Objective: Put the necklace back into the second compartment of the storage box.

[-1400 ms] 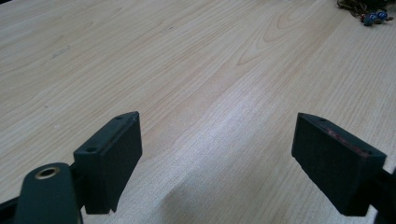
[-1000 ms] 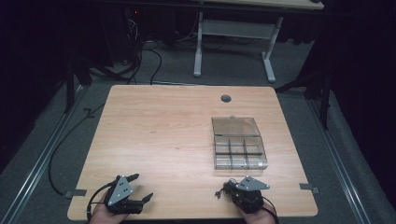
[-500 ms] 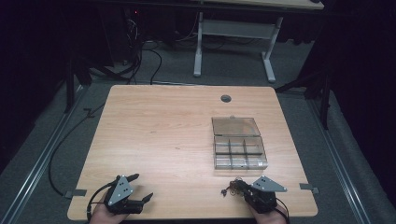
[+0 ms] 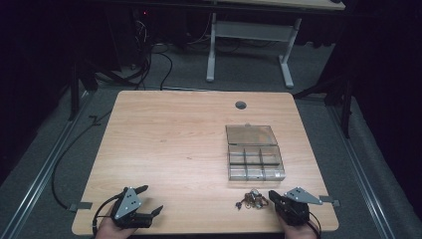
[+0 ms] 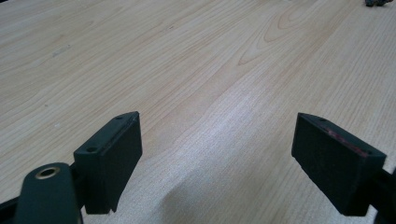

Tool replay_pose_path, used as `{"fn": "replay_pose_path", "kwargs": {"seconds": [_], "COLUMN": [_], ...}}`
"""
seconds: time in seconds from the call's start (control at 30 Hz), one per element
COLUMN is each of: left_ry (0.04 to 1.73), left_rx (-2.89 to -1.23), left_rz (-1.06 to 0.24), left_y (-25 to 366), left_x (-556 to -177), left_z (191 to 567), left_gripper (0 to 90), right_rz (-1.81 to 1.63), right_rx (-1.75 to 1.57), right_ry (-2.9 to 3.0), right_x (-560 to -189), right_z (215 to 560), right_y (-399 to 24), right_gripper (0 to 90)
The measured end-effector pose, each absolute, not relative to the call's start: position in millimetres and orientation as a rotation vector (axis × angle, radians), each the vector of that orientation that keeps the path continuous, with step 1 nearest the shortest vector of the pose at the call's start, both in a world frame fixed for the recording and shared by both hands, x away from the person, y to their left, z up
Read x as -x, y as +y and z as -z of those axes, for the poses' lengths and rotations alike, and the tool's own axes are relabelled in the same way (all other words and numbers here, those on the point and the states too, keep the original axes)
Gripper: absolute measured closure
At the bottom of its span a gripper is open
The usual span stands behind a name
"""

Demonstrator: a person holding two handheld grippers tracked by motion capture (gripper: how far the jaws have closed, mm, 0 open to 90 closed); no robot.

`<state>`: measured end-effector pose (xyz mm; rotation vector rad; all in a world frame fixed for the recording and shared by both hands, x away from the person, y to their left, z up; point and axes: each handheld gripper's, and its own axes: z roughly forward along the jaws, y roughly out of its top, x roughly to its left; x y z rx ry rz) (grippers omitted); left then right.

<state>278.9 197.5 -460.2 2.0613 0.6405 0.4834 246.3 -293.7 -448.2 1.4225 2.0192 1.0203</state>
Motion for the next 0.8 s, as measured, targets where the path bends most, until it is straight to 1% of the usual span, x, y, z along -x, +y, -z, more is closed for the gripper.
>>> {"fn": "replay_pose_path", "kwargs": {"seconds": [0.2,0.4,0.57,0.7,0.73,0.8], "left_ry": [0.64,0.64,0.632,0.627,0.625,0.621], "left_rx": [-2.058,-2.056,-2.053,-2.05,-2.048,-2.05], "left_rz": [-0.487,-0.48,-0.481,-0.478,-0.477,-0.475], "left_y": [197.4,198.0,198.3,198.6,198.7,198.7], "left_x": [-278.7,-278.8,-278.1,-277.8,-277.7,-277.7], "left_z": [460.3,460.1,460.0,460.0,460.0,460.0], "left_gripper": [16.5,16.4,16.3,16.2,16.2,16.1], "right_rz": [-1.013,-1.005,-0.944,-0.89,-0.861,-0.848], "right_rx": [-1.43,-1.442,-1.469,-1.481,-1.507,-1.516], "right_ry": [2.015,2.015,2.032,2.068,2.086,2.091], "right_x": [-247.1,-248.5,-252.3,-253.0,-254.5,-255.4], "right_z": [448.7,451.3,446.4,443.1,439.5,438.4], "right_y": [-293.3,-293.2,-288.5,-286.0,-286.2,-286.9], "right_gripper": [86.1,83.0,77.4,75.3,73.2,71.9]}}
